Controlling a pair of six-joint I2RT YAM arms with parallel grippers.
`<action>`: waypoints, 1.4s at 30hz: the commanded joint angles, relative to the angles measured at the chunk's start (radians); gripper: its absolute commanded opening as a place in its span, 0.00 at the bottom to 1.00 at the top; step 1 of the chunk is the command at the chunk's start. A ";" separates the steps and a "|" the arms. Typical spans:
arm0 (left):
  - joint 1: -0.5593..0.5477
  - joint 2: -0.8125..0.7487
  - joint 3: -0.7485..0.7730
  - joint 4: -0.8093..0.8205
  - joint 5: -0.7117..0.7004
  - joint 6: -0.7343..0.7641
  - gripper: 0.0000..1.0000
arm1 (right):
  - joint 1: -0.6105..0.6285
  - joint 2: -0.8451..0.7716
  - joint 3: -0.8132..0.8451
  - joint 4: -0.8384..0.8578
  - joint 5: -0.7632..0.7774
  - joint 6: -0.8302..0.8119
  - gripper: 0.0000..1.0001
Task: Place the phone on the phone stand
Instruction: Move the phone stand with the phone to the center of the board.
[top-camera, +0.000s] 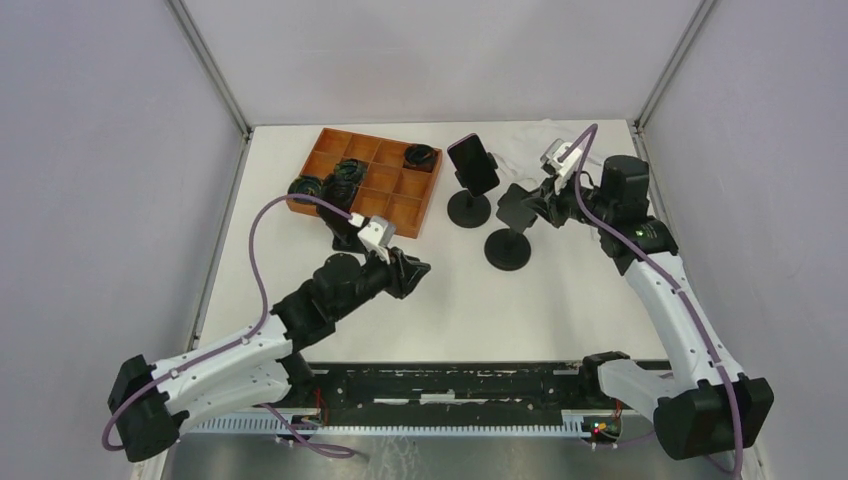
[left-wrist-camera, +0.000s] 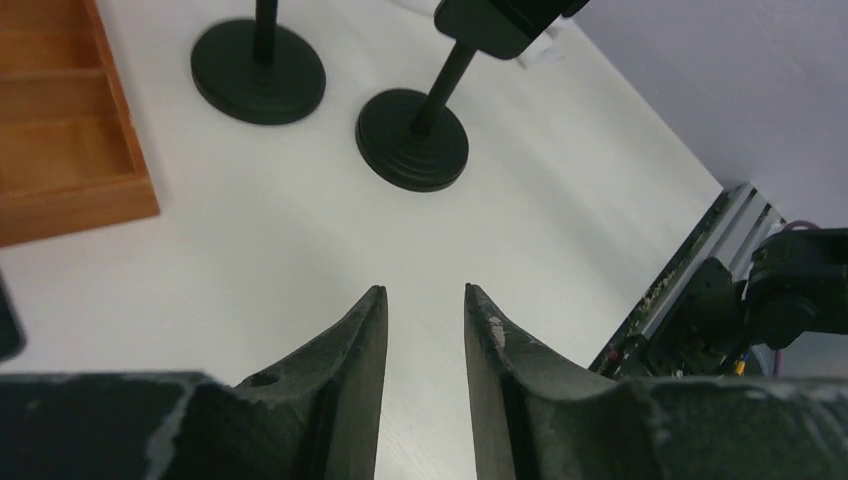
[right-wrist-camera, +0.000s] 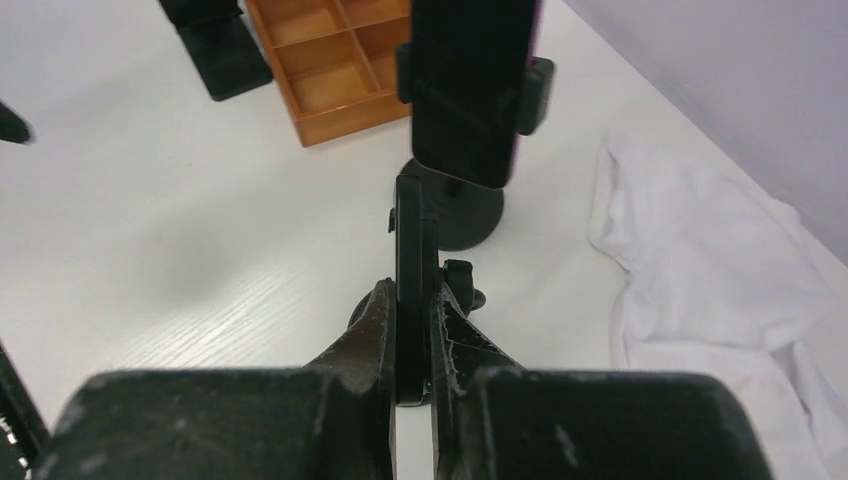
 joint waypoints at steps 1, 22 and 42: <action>0.003 -0.059 0.160 -0.259 -0.075 0.113 0.44 | -0.070 0.036 0.055 0.105 0.066 -0.021 0.00; 0.002 -0.264 0.282 -0.498 -0.204 0.180 0.78 | -0.165 0.171 0.166 0.158 0.041 0.005 0.33; 0.003 -0.289 0.291 -0.501 -0.176 0.170 0.79 | -0.211 0.054 0.172 0.096 -0.025 0.011 0.77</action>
